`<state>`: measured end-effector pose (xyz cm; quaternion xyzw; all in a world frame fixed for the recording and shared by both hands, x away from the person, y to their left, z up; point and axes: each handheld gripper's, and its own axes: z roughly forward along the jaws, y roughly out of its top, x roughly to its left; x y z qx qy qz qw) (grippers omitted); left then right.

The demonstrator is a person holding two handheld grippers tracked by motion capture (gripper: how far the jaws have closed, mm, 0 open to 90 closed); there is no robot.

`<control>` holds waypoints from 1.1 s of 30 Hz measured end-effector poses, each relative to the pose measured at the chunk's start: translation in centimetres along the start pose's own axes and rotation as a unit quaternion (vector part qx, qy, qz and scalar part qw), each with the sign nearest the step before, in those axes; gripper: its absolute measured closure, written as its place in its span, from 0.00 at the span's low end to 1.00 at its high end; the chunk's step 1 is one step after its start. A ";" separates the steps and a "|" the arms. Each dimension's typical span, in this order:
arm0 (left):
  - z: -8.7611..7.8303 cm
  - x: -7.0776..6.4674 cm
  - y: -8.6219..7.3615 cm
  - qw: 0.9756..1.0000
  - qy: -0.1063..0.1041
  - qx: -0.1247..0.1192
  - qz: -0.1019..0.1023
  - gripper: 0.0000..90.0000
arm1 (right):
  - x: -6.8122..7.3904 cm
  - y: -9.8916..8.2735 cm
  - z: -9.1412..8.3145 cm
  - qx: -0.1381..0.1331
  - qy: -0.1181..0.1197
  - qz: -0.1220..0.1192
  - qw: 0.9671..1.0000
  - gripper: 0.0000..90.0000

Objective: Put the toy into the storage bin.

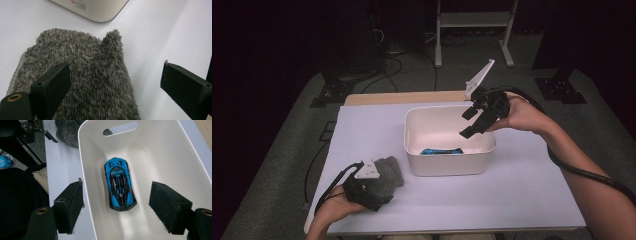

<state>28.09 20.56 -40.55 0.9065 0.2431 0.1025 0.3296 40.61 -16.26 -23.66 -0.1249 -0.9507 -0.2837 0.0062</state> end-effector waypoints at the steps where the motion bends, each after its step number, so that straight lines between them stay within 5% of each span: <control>1: 0.0 -0.1 0.0 1.000 0.000 0.000 0.000 0.10 | 0.1 -0.2 -0.2 -0.001 -0.002 0.003 1.000 0.29; 12: 0.2 -0.2 0.0 1.000 0.004 0.003 0.001 0.10 | 0.9 -2.8 -2.1 -0.016 -0.013 0.015 1.000 0.28; 33: -0.1 -0.4 0.1 1.000 0.008 0.001 0.000 0.10 | 1.3 -10.1 -3.0 -0.046 -0.014 0.071 0.996 0.26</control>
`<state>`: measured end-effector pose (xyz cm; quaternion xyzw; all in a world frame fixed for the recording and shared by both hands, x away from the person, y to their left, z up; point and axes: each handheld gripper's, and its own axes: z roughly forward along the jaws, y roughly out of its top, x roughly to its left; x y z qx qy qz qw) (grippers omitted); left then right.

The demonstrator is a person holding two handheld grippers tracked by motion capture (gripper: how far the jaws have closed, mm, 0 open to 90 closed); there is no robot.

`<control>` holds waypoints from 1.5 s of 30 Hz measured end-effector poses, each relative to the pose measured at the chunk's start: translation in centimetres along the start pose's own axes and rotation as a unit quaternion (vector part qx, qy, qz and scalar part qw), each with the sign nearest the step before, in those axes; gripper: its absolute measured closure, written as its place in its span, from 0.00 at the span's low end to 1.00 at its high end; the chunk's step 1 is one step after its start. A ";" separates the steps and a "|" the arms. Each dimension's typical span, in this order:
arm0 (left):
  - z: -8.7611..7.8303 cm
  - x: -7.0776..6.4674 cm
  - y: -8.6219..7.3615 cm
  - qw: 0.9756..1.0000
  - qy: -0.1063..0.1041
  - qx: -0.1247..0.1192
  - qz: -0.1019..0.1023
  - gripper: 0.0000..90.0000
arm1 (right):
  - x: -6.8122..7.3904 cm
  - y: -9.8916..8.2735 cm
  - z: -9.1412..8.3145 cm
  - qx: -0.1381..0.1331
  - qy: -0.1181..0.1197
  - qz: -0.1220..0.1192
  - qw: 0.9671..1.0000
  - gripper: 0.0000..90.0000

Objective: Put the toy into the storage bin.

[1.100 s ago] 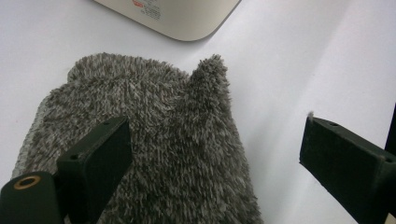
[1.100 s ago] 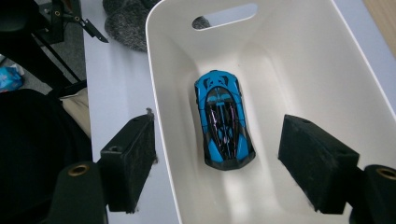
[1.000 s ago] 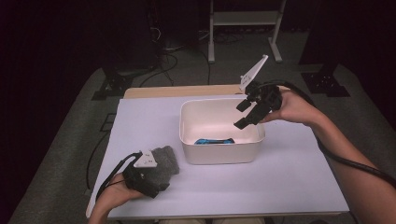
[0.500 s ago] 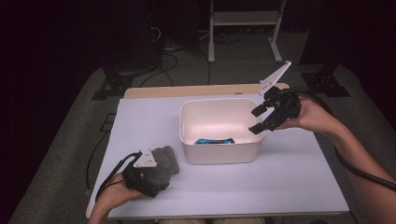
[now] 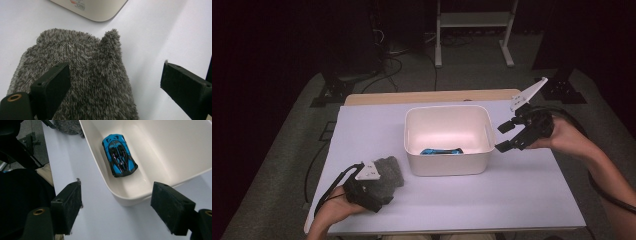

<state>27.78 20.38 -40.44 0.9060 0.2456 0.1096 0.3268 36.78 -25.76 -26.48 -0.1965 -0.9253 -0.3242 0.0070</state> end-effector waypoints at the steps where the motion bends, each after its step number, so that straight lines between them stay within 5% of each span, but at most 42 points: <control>1: 0.0 0.0 0.0 1.000 0.000 -0.001 0.000 0.10 | -0.1 -0.4 -0.1 -0.001 -0.001 -0.001 1.000 0.25; 22: -0.1 -0.1 0.0 1.000 0.010 -0.005 0.003 0.10 | -0.9 -7.0 0.6 -0.017 -0.001 0.054 0.998 0.21; 45: -0.2 0.1 0.0 0.999 0.030 -0.010 -0.004 0.07 | -1.2 -12.3 4.1 -0.028 0.010 0.098 0.995 0.19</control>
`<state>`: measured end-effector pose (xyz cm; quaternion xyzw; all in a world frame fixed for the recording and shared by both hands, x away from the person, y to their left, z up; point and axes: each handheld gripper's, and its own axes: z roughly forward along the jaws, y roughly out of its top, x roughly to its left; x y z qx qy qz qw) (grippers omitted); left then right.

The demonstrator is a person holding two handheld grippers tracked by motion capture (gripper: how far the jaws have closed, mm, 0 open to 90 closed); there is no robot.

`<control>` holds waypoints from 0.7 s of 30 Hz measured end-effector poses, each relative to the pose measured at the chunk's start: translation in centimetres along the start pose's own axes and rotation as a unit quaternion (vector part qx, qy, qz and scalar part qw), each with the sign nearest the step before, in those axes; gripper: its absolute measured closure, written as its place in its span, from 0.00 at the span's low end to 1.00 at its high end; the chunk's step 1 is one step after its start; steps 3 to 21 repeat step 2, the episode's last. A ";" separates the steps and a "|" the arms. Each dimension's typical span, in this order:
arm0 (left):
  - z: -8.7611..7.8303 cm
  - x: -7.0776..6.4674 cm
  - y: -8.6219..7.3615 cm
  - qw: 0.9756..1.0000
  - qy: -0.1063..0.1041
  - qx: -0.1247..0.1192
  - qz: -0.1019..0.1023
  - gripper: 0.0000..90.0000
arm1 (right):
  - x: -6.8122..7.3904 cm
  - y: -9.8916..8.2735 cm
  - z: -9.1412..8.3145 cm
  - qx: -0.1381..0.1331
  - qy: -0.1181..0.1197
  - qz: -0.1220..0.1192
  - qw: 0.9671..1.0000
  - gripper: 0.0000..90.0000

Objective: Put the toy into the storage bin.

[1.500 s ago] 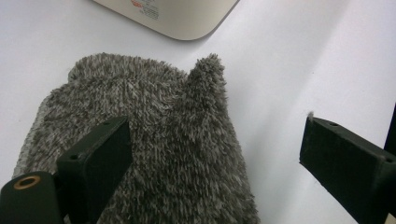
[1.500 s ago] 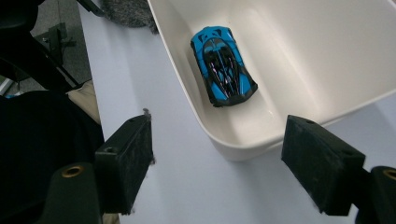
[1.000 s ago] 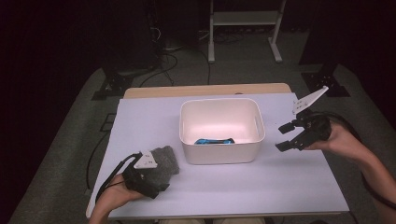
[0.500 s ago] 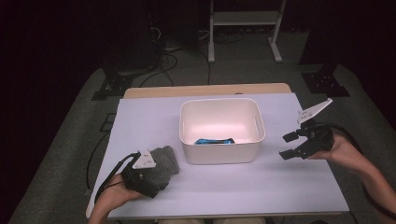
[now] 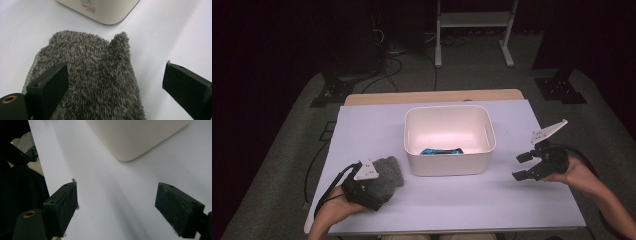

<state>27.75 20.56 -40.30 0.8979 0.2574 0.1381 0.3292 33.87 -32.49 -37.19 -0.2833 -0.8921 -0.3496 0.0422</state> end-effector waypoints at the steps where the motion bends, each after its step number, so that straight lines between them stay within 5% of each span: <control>1: 0.0 0.0 0.1 1.000 -0.001 0.000 0.001 0.07 | 0.0 -0.3 0.3 0.002 0.002 0.004 1.000 0.19; 21: 0.1 0.0 0.1 1.000 0.000 -0.001 0.002 0.07 | -0.1 -0.7 0.6 0.008 0.000 0.004 1.000 0.19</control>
